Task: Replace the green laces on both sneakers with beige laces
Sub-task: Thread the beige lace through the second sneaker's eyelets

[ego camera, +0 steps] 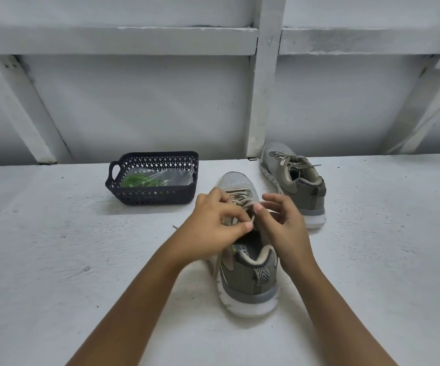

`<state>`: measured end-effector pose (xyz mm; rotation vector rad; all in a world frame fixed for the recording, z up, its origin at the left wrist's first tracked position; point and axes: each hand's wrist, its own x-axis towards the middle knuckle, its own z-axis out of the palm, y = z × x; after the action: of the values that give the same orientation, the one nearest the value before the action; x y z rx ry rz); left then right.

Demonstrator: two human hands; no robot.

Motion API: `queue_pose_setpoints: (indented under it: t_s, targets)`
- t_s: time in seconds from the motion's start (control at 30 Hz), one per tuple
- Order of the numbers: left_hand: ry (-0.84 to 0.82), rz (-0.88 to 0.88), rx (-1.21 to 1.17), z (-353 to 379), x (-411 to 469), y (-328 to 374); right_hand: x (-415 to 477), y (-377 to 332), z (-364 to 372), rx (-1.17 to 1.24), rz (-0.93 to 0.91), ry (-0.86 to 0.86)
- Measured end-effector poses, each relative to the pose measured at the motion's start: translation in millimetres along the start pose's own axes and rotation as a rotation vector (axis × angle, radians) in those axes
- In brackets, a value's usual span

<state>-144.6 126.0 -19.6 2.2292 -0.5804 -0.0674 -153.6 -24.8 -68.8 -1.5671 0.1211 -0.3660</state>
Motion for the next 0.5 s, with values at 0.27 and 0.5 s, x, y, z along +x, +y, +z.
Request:
queue_pose_setpoints:
  t_s: [0.27, 0.5]
  targets:
    - [-0.074, -0.045, 0.048, -1, -5, 4, 0, 0, 0, -0.008, -0.004, 0.000]
    - [-0.014, -0.037, 0.579, -6, -15, 12, 0, 0, 0, 0.008, 0.004, 0.008]
